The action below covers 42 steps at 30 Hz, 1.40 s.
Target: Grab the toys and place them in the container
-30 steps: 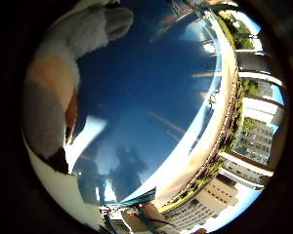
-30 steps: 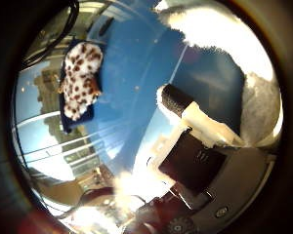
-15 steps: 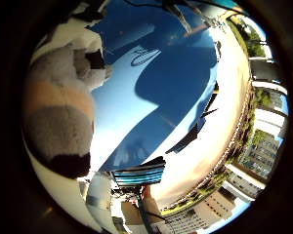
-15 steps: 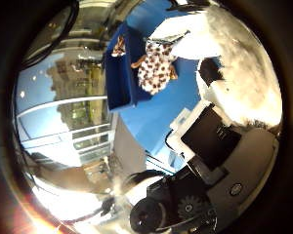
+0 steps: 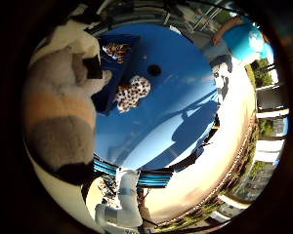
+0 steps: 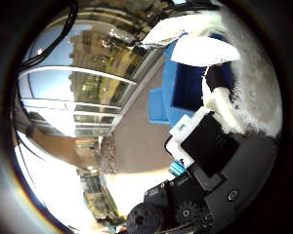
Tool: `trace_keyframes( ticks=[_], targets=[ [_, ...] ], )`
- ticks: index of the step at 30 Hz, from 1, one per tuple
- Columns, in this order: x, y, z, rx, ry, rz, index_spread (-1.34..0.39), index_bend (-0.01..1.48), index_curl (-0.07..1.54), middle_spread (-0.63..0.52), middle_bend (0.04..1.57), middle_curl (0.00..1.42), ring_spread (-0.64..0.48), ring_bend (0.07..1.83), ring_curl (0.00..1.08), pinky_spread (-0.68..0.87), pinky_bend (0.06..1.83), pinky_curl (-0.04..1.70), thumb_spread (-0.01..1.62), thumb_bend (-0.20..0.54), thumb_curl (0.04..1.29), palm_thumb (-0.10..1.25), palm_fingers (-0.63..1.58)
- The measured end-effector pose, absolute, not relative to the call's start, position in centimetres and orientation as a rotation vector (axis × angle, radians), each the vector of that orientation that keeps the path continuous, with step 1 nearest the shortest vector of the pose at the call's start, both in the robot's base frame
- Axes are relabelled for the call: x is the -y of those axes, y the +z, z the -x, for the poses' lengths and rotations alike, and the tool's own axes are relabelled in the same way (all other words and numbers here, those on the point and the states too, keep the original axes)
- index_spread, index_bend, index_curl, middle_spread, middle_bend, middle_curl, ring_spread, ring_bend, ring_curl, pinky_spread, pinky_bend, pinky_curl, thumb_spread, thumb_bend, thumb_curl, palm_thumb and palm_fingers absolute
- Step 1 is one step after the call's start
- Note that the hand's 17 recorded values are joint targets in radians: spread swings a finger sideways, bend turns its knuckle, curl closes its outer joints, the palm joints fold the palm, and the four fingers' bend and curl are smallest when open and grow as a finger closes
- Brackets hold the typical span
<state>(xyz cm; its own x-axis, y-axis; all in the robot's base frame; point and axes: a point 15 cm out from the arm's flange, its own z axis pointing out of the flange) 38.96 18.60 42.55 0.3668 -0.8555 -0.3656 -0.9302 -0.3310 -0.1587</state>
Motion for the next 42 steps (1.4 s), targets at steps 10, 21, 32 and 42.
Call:
trace_keyframes(
  ticks=[10,21,32,42],
  targets=[
    [-28.3,32.2,-45.0,-1.597,0.393,2.360,-1.04,1.07,-0.02,-0.26,1.19,1.18,-0.14,1.45,0.88,0.15,1.60,0.79,1.12,-0.033,0.84,0.93,0.85],
    [-28.1,27.7,-47.2,-1.662,0.379,2.373,-0.54,0.97,0.05,-0.11,0.52,0.84,0.13,0.90,0.67,0.31,1.33,0.72,1.14,-0.046,0.69,0.73,-0.21],
    [-25.2,29.6,-45.1,-1.520,0.542,2.551,-0.45,0.40,0.07,0.05,0.14,0.46,0.28,0.45,0.35,0.43,0.86,0.41,1.11,-0.032,0.54,0.69,-0.14],
    [-13.1,35.7,-44.3,-1.526,0.367,2.717,-0.40,0.24,0.16,0.04,0.16,0.35,0.26,0.35,0.32,0.40,0.61,0.30,1.10,-0.030,0.49,0.69,-0.05]
  ],
)
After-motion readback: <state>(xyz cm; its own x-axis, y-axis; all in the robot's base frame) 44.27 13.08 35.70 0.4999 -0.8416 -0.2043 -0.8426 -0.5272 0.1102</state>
